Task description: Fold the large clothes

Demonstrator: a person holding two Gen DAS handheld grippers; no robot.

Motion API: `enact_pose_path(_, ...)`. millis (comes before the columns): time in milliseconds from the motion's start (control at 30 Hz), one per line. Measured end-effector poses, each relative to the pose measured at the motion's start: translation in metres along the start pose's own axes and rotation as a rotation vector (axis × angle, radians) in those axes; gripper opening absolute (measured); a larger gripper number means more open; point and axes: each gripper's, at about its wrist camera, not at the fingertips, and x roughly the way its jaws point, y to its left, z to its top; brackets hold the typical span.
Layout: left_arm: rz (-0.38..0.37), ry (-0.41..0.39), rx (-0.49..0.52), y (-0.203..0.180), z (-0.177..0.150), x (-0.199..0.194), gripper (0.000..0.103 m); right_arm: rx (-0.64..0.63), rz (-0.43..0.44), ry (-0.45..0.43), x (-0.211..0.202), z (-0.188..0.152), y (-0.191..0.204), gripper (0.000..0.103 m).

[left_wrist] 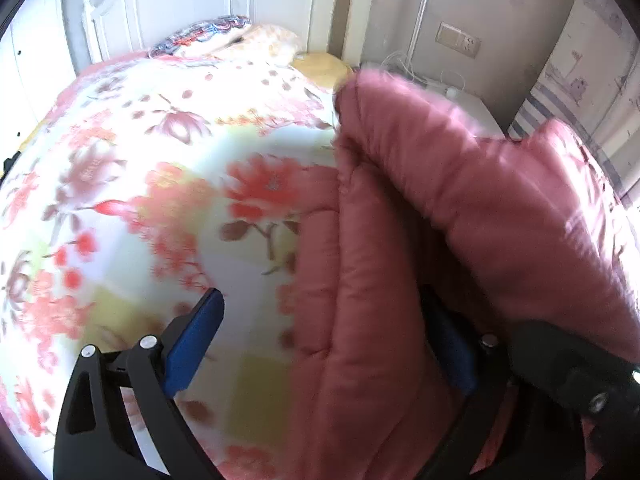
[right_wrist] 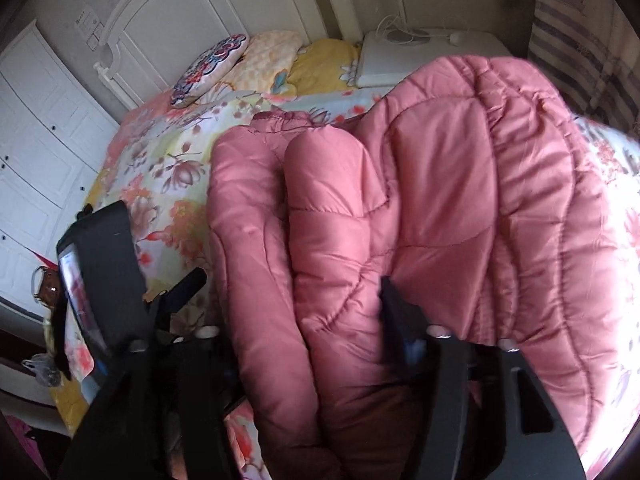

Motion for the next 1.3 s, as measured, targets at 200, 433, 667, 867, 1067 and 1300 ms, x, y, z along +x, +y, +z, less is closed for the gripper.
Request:
enact_pose_path(200,-0.01,-0.036,0.005,0.02,0.0,-0.035,0.09,0.013,0.114,-0.001,0.007,-0.003,0.005,0.098)
enact_pose_path(433,0.045,-0.203,-0.024,0.02,-0.018,-0.115,0.09,0.128,0.307,0.1,0.007,0.007,-0.019,0.099)
enact_pose_path(667,-0.043,-0.388,-0.022,-0.013,-0.034,-0.151,0.089,0.198,0.445,0.235,0.009,0.021,-0.035,0.098)
enact_pose_path(867,-0.097,-0.38,-0.025,-0.028,-0.046,-0.143,0.089,0.253,0.524,0.293,0.008,0.027,-0.05,0.098)
enact_pose_path(1067,-0.098,-0.371,0.088,-0.052,-0.046,-0.118,0.089,0.287,0.569,0.362,0.014,0.035,-0.055,0.098)
enact_pose_path(1300,-0.086,-0.118,0.047,-0.042,-0.04,-0.048,0.091,0.231,0.557,0.364,-0.004,0.037,-0.055,0.098)
